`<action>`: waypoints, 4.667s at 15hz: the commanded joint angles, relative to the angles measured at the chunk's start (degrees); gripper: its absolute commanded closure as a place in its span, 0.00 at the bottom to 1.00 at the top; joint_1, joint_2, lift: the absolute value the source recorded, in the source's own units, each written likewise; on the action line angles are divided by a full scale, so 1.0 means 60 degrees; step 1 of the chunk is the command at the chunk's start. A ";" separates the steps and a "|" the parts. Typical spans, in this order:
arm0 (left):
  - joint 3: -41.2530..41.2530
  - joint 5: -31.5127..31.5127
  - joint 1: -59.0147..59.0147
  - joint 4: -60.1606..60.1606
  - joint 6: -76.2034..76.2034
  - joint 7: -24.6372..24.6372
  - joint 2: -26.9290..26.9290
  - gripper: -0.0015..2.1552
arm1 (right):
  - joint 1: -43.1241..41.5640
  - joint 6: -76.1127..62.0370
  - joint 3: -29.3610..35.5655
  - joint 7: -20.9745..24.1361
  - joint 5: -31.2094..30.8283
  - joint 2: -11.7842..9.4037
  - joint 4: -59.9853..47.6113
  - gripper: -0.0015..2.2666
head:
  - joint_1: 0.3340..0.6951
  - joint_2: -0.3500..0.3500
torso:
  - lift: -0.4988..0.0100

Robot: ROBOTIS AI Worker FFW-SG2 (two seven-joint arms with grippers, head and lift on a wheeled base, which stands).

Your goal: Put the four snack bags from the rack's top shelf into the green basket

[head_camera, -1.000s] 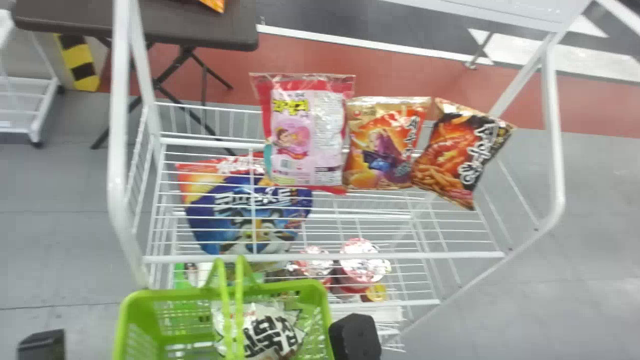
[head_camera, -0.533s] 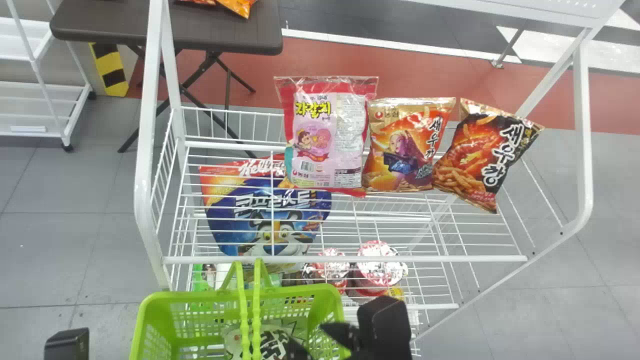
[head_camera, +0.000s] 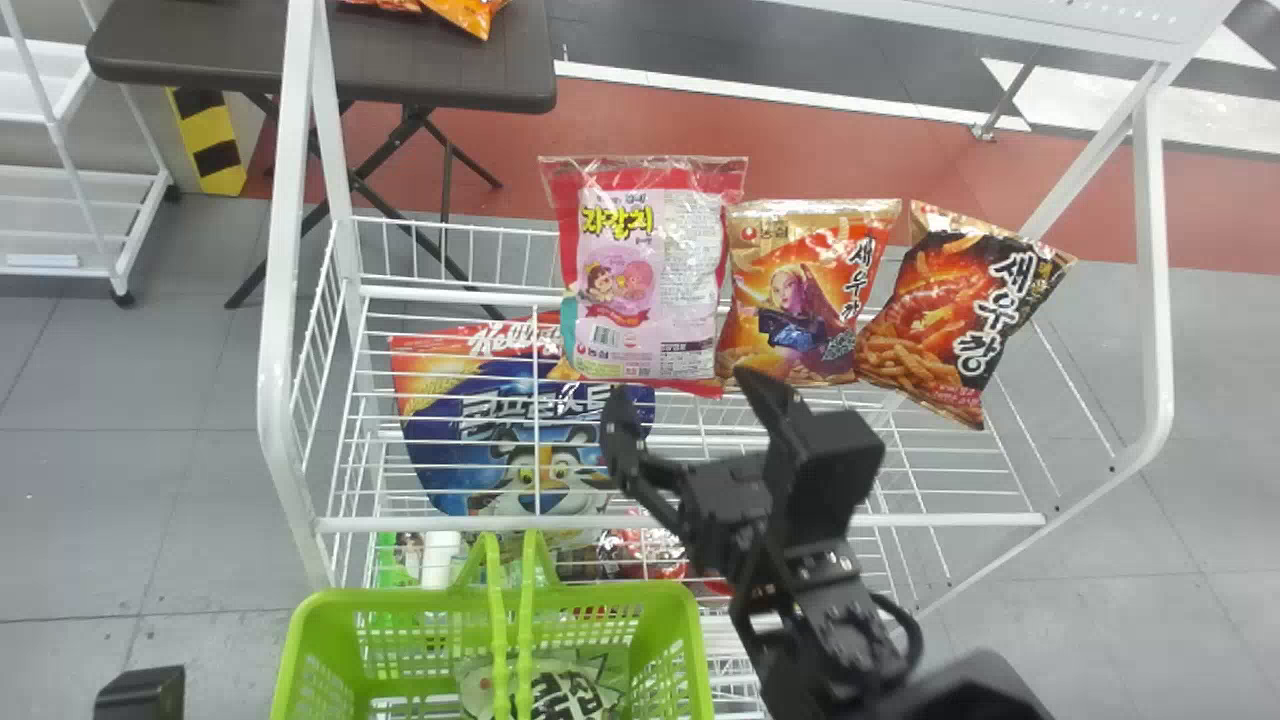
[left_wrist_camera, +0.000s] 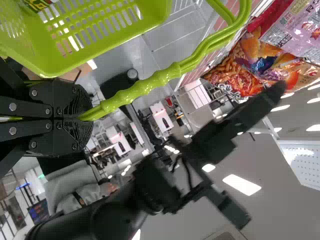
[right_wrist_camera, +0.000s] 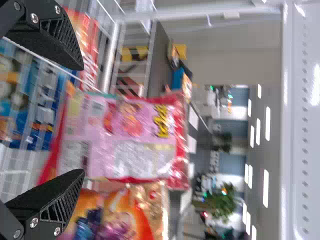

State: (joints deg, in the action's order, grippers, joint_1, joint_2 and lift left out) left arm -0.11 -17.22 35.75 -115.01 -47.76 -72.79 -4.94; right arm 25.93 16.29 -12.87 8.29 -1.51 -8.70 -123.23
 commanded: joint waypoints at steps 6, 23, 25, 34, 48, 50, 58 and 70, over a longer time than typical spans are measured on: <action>0.0033 0.0013 0.0003 -0.0050 -0.0003 0.0046 -0.0128 0.98 | -0.2944 0.2376 0.0051 0.0157 -0.0187 0.0644 0.2271 0.04 | 1.00 0.15 | 0.98; 0.0004 0.0013 0.0003 -0.0050 -0.0003 0.0120 -0.0143 0.98 | -0.2783 0.1995 0.0139 -0.2040 -0.0202 0.0585 0.1875 0.89 | 1.00 0.24 | 0.98; 0.0004 0.0013 0.0032 -0.0079 -0.0003 0.0105 -0.0143 0.98 | -0.2006 0.2200 0.0036 -0.2113 -0.0173 0.0585 0.0733 0.89 | 1.00 0.26 | 0.98; 0.0062 0.0115 0.0106 -0.0314 -0.0003 0.0002 -0.0040 0.98 | 0.2227 0.7708 0.2453 -0.2641 0.2801 -0.0499 -0.5288 0.89 | 1.00 0.11 | 0.98; 0.0062 0.0306 0.0252 -0.0475 0.0173 -0.0027 0.0091 0.98 | 0.3501 0.8704 0.2190 -0.2963 0.4573 -0.0309 -0.3164 0.89 | 1.00 0.00 | 0.98; 0.0048 0.0306 0.0267 -0.0475 0.0173 -0.0027 0.0091 0.98 | 0.3369 0.7884 0.1867 -0.2948 0.4456 -0.0309 -0.2856 0.89 | 1.00 0.00 | 0.98; 0.0033 0.0350 0.0355 -0.0504 0.0290 0.0002 0.0091 0.98 | 0.3179 0.7151 0.1765 -0.2904 0.3489 -0.0352 -0.2768 0.02 | 1.00 0.06 | 0.98; -0.0055 0.0408 0.0428 -0.0548 0.0290 0.0032 -0.0026 0.98 | -0.1347 -0.0466 0.2746 -0.0575 0.1292 0.0072 0.1817 0.03 | 1.00 0.00 | 0.98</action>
State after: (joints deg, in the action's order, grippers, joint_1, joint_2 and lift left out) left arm -0.44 -14.76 38.38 -118.38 -46.02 -72.60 -5.04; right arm 21.47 13.57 2.49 4.72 7.63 -8.83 -115.53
